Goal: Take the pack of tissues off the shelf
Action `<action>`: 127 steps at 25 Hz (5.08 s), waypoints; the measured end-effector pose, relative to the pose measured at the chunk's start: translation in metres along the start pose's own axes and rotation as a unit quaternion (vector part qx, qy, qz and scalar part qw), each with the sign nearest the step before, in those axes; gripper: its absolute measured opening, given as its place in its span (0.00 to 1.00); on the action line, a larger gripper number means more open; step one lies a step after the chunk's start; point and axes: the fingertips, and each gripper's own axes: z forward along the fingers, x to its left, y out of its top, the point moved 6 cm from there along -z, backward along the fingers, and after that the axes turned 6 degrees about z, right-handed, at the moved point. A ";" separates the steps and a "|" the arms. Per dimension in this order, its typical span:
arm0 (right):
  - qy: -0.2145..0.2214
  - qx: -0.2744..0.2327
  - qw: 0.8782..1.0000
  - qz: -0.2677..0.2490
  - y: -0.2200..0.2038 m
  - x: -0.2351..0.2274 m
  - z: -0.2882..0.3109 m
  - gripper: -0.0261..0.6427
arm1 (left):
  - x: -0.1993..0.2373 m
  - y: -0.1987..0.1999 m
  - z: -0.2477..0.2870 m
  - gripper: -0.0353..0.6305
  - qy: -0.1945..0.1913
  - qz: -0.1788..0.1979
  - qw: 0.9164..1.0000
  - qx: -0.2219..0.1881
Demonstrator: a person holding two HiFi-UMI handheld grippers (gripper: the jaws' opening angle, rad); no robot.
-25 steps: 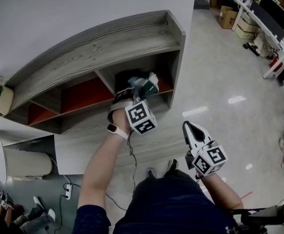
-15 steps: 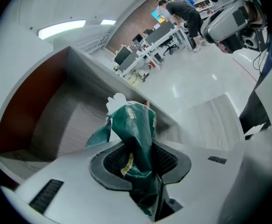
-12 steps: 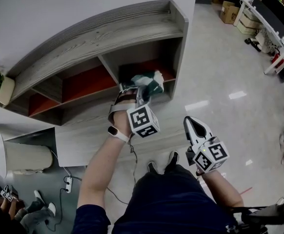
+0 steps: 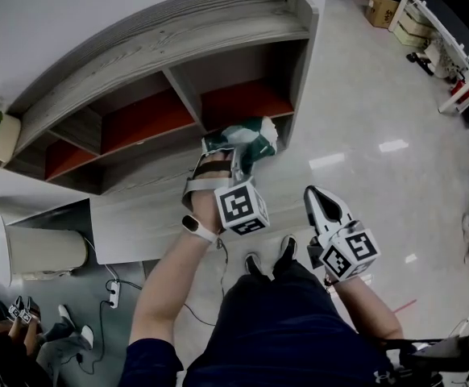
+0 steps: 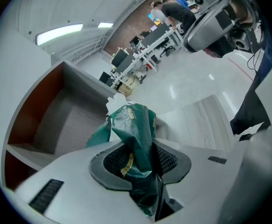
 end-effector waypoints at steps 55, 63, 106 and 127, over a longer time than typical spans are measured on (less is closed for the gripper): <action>-0.050 0.050 0.997 0.020 -0.020 -0.054 0.013 0.06 | -0.156 -0.042 0.147 0.24 -0.088 -0.002 0.996 0.023; -0.053 0.057 0.997 0.021 -0.020 -0.063 0.024 0.06 | -0.174 -0.049 0.168 0.24 -0.102 -0.007 0.994 0.030; -0.018 0.035 0.999 -0.006 -0.001 -0.040 0.044 0.06 | -0.121 -0.053 0.087 0.49 -0.028 -0.137 0.990 -0.015; 0.036 0.000 0.998 -0.057 0.028 0.017 0.040 0.06 | -0.014 -0.036 -0.094 0.08 0.113 -0.410 0.883 -0.198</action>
